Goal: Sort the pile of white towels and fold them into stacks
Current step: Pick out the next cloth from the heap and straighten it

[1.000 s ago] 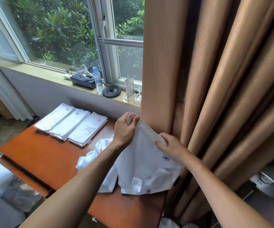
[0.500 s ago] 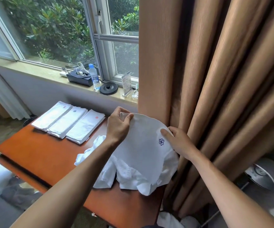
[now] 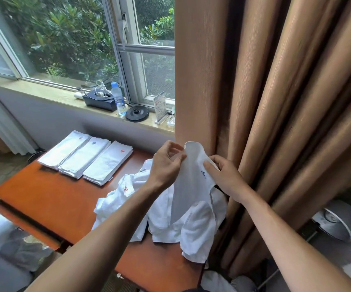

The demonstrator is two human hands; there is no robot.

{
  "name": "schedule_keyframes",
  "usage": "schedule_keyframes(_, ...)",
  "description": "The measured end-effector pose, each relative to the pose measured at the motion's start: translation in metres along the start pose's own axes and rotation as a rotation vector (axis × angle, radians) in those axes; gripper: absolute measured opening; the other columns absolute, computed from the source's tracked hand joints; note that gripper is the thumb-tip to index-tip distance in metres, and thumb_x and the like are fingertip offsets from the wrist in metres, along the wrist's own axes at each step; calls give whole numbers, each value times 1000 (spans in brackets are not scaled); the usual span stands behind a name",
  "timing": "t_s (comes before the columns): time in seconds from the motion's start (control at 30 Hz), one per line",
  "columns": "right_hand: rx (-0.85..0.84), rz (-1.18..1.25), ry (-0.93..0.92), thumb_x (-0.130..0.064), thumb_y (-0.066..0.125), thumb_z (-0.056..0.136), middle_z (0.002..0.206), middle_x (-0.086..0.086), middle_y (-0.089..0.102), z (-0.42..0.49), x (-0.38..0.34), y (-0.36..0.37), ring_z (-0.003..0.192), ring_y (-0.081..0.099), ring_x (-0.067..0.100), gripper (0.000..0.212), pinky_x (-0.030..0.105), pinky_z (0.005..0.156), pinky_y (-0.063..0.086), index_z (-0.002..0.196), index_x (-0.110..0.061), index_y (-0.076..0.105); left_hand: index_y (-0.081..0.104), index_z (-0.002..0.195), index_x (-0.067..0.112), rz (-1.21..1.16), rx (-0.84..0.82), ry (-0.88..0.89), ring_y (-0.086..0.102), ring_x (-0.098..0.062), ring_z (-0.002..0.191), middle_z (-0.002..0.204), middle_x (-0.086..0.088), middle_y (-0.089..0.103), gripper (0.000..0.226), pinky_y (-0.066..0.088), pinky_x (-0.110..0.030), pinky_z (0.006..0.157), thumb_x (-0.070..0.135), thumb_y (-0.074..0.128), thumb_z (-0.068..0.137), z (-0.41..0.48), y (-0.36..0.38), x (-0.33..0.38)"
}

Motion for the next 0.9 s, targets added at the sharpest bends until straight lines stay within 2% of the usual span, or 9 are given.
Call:
schedule_keyframes(0.13, -17, 71, -3, -22, 60, 105, 89, 2, 71, 0, -11, 3, 78, 62, 13, 12, 27, 68, 50, 105, -20, 72, 61, 98, 25, -31, -58, -10, 61, -5, 74, 89, -1, 68, 12, 52, -22, 67, 15, 67, 96, -6, 8, 0)
schedule_keyframes(0.27, -57, 153, 29, -12, 60, 104, 90, 3, 71, -2, -15, 15, 72, 60, 12, 18, 29, 63, 48, 119, -15, 69, 68, 93, 19, -45, -147, -70, 62, -13, 72, 82, -3, 68, 14, 53, -28, 65, 8, 60, 98, -14, 22, -6)
schedule_keyframes(0.37, -53, 182, 30, -9, 67, 100, 102, 3, 76, -5, -17, 18, 75, 69, 9, 26, 24, 60, 53, 125, -17, 66, 74, 105, 16, -119, -189, -194, 72, -27, 80, 88, -12, 76, 16, 59, -39, 78, 11, 60, 98, -21, 30, -14)
schedule_keyframes(0.53, 20, 175, 21, -3, 71, 95, 117, 10, 68, -7, -19, 18, 86, 70, 15, 43, 23, 62, 55, 134, -13, 58, 71, 122, 21, -161, -278, -271, 70, -10, 79, 88, -9, 75, 41, 54, -21, 78, 5, 59, 87, -29, 32, -22)
schedule_keyframes(0.63, 39, 131, 3, -2, 72, 94, 105, 12, 56, -9, -20, 20, 82, 59, 20, 40, 25, 63, 53, 131, -13, 60, 68, 128, 19, -181, -313, -281, 67, -5, 75, 84, -2, 70, 45, 48, -13, 72, 11, 63, 84, -31, 35, -20)
schedule_keyframes(0.7, 42, 130, -13, -2, 71, 94, 99, 6, 52, -10, -23, 20, 78, 57, 14, 39, 21, 62, 52, 128, -15, 61, 69, 129, 19, -206, -318, -272, 67, -2, 78, 94, 0, 69, 50, 49, -12, 72, 21, 66, 79, -30, 36, -16)
schedule_keyframes(0.77, 30, 152, -27, 0, 70, 94, 98, 3, 54, -10, -28, 21, 77, 59, 9, 38, 19, 65, 53, 126, -19, 61, 67, 132, 18, -234, -333, -257, 71, -6, 93, 114, -4, 69, 55, 54, -18, 80, 24, 67, 78, -29, 37, -13)
schedule_keyframes(0.83, 18, 169, -39, 1, 68, 95, 102, 6, 58, -11, -30, 20, 82, 62, 12, 36, 23, 72, 55, 123, -22, 62, 65, 134, 18, -257, -353, -245, 70, -14, 109, 127, -8, 67, 58, 56, -25, 92, 24, 68, 77, -30, 38, -11)
schedule_keyframes(0.9, 9, 202, -33, 4, 61, 98, 105, 10, 62, -13, -31, 18, 85, 65, 13, 32, 24, 75, 56, 123, -17, 64, 64, 130, 25, -265, -351, -234, 68, -12, 110, 131, -7, 63, 56, 55, -24, 92, 21, 67, 75, -32, 37, -8)
Point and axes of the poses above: each hand's wrist, its own z-axis towards the middle knuckle, its own y-axis out of the palm, x = y × z, the point moved 8 cm from there along z, towards the middle knuckle
